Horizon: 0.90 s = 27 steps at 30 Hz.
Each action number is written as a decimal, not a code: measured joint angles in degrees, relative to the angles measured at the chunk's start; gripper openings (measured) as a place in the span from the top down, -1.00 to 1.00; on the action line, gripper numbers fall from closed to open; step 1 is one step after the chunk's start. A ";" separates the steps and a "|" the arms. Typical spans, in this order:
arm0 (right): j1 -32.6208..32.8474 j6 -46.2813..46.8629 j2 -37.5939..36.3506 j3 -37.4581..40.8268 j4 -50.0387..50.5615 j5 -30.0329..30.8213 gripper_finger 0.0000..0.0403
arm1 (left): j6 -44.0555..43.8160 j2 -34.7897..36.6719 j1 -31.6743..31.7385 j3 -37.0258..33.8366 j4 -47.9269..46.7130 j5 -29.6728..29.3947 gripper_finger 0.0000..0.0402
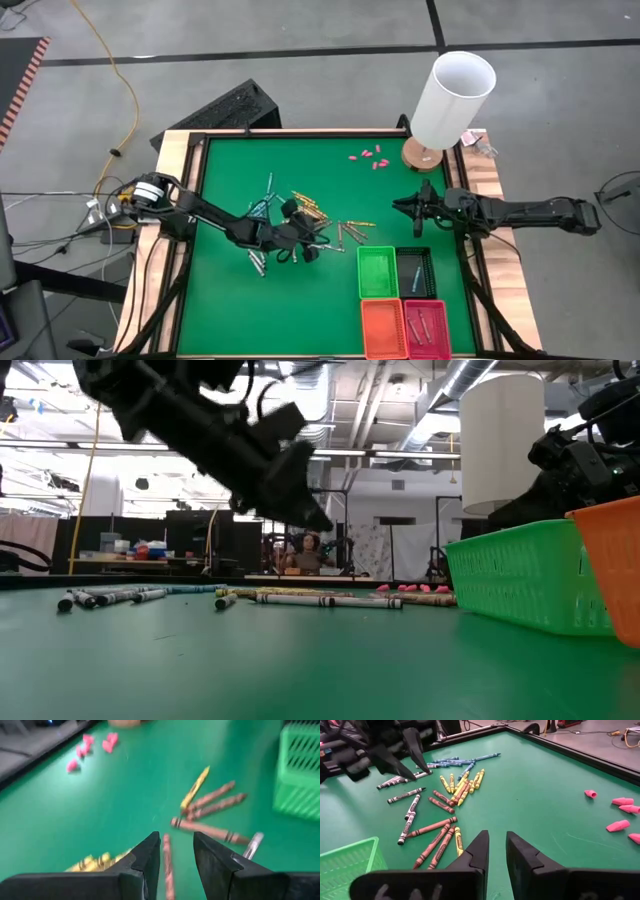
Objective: Sort crayons
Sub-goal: Put the brown crayon into the red bin
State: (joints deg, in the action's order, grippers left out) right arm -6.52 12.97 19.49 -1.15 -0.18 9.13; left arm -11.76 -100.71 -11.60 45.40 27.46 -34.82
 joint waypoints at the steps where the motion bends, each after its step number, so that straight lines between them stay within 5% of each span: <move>1: -0.01 0.03 0.02 0.00 -0.03 0.02 0.66 | -0.01 -0.39 -0.01 -0.23 0.02 -0.20 0.46; 14: -0.01 0.17 0.00 0.02 -0.03 0.00 0.66 | 0.43 -8.30 -0.09 0.60 3.94 2.67 0.46; 27: -0.01 0.07 0.02 0.02 0.11 -0.02 0.66 | -1.57 -8.21 1.87 0.55 -0.36 4.18 0.46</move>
State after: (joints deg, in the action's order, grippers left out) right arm -6.52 13.04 19.51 -1.13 -0.08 9.10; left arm -13.32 -108.92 -9.73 45.95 27.10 -30.65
